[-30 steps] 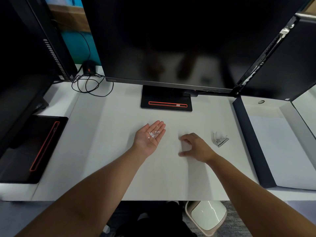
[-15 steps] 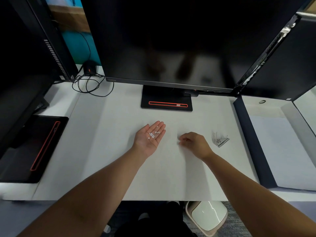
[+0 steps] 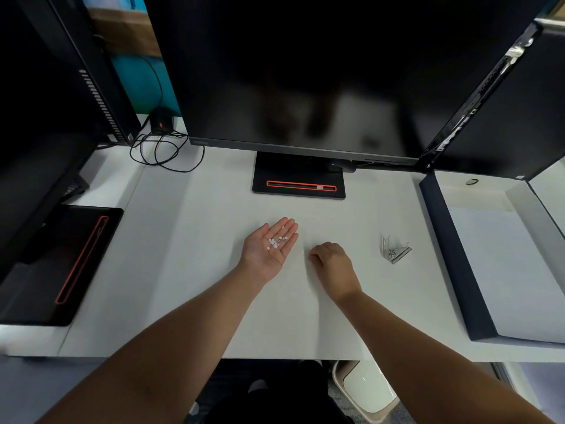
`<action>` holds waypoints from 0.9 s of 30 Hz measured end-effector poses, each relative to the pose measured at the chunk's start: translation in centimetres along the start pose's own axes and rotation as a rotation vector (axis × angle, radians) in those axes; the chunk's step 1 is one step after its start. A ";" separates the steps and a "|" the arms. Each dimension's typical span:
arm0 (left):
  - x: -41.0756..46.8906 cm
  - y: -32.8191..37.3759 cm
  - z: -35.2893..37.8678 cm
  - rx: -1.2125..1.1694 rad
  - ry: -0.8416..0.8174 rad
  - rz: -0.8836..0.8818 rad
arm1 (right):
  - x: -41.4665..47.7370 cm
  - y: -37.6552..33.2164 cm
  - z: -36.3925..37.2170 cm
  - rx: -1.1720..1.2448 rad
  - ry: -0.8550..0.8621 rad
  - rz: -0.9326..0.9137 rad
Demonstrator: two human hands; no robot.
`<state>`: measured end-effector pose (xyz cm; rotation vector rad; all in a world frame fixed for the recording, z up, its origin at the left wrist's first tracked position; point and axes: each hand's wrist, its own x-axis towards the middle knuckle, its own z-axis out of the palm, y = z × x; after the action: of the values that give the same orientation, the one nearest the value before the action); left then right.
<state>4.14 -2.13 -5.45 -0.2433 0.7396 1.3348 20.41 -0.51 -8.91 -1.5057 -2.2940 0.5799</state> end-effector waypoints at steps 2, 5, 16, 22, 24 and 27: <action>0.0 0.0 0.0 -0.001 0.003 0.002 | -0.1 -0.2 0.4 -0.041 0.023 -0.008; 0.1 -0.1 -0.1 0.000 0.003 0.003 | 0.1 -0.3 0.4 -0.036 0.022 -0.002; 0.1 -0.8 0.6 0.043 0.009 0.010 | 2.6 -4.8 -2.1 0.177 0.069 -0.097; 0.2 -0.9 0.6 0.020 0.006 0.017 | 3.3 -4.9 -2.5 0.155 0.037 -0.090; 0.2 -0.8 0.5 0.017 0.009 0.024 | 3.4 -4.8 -2.4 0.163 0.021 -0.071; 0.0 -0.8 0.6 0.018 0.021 0.028 | 3.7 -4.9 -2.4 0.232 0.007 -0.006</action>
<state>5.07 -2.00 -5.20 -0.2340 0.7747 1.3538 16.34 1.56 -4.15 -1.3876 -2.1395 0.8065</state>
